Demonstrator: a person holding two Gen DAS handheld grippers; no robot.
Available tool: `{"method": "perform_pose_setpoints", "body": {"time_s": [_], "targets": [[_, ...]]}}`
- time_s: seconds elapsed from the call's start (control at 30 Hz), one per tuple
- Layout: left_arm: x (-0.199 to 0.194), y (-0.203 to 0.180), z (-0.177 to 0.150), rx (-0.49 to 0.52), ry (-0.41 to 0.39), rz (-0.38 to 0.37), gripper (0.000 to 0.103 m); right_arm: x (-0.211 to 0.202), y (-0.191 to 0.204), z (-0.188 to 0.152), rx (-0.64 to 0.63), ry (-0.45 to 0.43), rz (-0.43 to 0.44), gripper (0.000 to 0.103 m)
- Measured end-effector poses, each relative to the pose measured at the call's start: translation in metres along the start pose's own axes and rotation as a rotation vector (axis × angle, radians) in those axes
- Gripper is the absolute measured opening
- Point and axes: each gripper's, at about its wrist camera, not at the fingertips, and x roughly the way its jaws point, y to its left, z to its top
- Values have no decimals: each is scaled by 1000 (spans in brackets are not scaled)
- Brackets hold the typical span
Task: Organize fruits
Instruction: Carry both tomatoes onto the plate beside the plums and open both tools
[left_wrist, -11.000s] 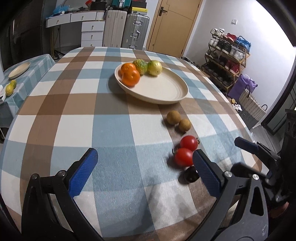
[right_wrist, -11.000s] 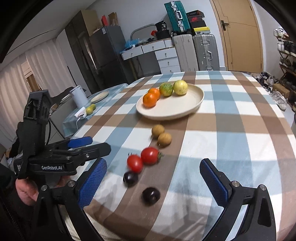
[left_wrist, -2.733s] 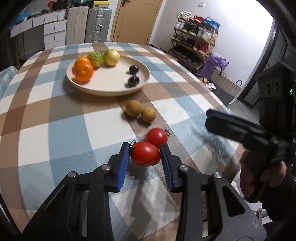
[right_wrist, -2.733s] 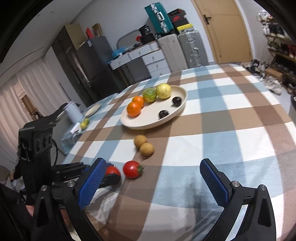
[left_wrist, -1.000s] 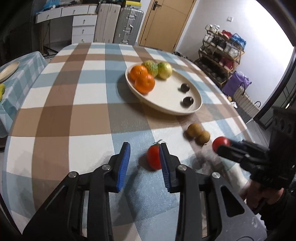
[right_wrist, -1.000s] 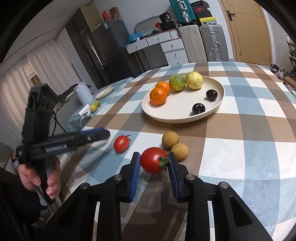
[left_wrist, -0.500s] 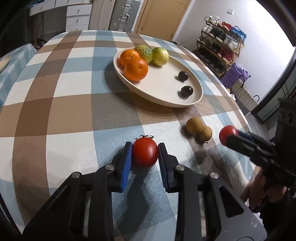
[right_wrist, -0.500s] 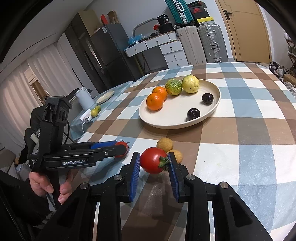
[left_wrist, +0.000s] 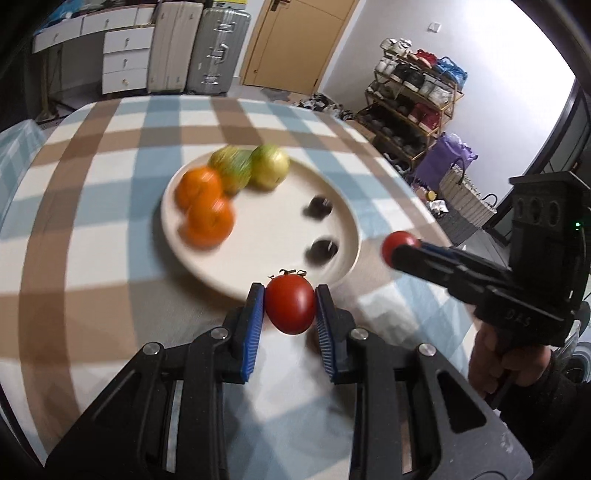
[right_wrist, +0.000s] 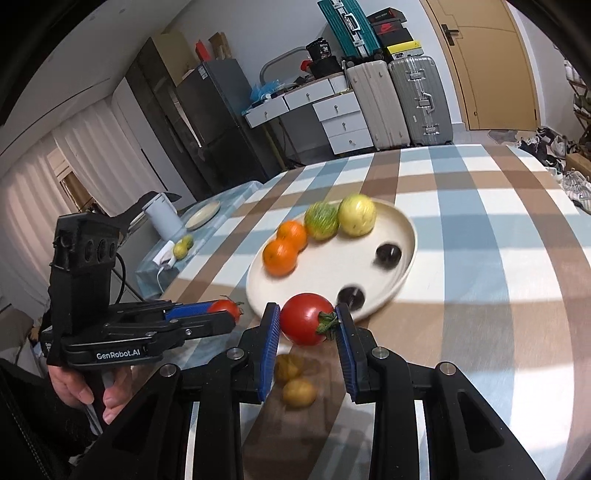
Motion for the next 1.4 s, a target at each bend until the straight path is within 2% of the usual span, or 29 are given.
{"method": "perform_pose_setpoints", "body": {"time_s": [0.3, 0.57, 0.83, 1.4], "targets": [[51, -12, 62, -3, -19, 0, 25, 28, -36, 52, 34, 18, -13, 30], [92, -6, 81, -26, 0, 5, 25, 68, -60, 87, 28, 71, -27, 30], [114, 0, 88, -36, 15, 6, 25, 99, -76, 93, 33, 98, -41, 30], [119, 0, 89, -37, 10, -5, 25, 110, -81, 93, 48, 99, -61, 32]]}}
